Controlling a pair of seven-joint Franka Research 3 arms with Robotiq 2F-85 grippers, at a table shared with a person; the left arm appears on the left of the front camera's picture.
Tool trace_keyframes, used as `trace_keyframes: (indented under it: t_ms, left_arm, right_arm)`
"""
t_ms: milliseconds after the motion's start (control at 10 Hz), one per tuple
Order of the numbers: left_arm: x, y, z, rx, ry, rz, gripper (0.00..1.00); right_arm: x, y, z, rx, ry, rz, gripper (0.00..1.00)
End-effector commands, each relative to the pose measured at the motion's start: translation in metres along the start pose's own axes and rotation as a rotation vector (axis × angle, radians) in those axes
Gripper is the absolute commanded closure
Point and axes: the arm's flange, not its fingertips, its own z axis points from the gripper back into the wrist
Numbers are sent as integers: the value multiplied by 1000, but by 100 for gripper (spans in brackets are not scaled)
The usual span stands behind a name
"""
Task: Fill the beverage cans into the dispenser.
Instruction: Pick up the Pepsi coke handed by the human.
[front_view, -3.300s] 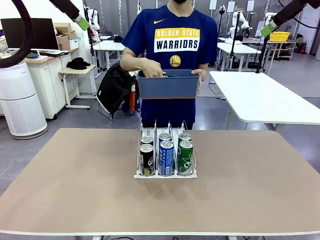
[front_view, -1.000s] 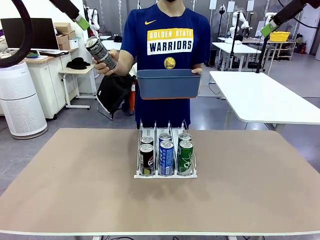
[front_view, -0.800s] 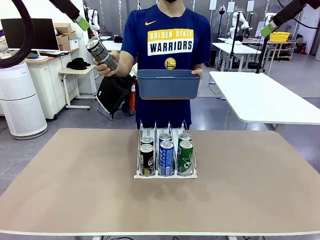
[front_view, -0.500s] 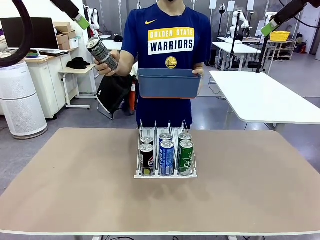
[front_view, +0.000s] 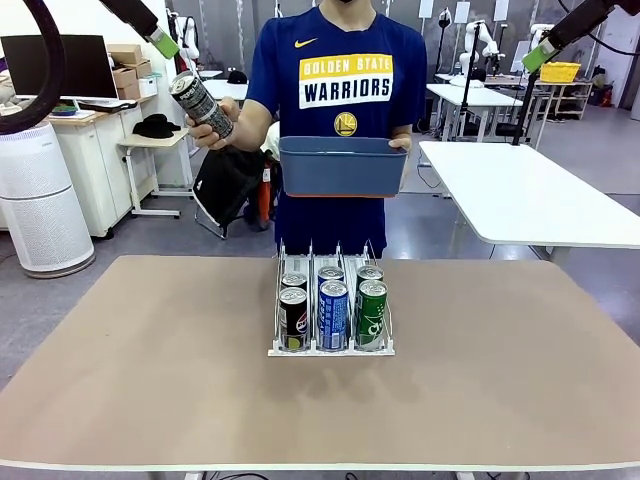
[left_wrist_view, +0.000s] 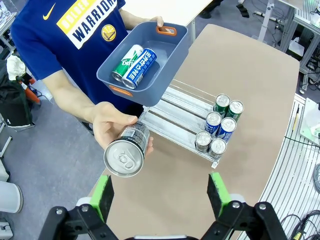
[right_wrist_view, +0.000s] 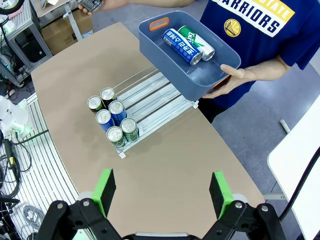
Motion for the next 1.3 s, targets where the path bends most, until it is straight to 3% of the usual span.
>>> trace_keyframes:
  t_ms: [0,400,500,1200]
  left_arm:
    - [-2,0,0,6,-7,2,0]
    - [0,0,0,0,0,0,0]
    - [-7,-3,4,-42,44,-15,0]
    - [-24,23,-45,-36,17,-65,0]
  right_arm:
    - [0,1,-1,-2,9,-7,0]
    - [0,1,-1,-2,9,-7,0]
    - [0,1,-1,-2,9,-7,0]
    - [0,1,-1,-2,9,-7,0]
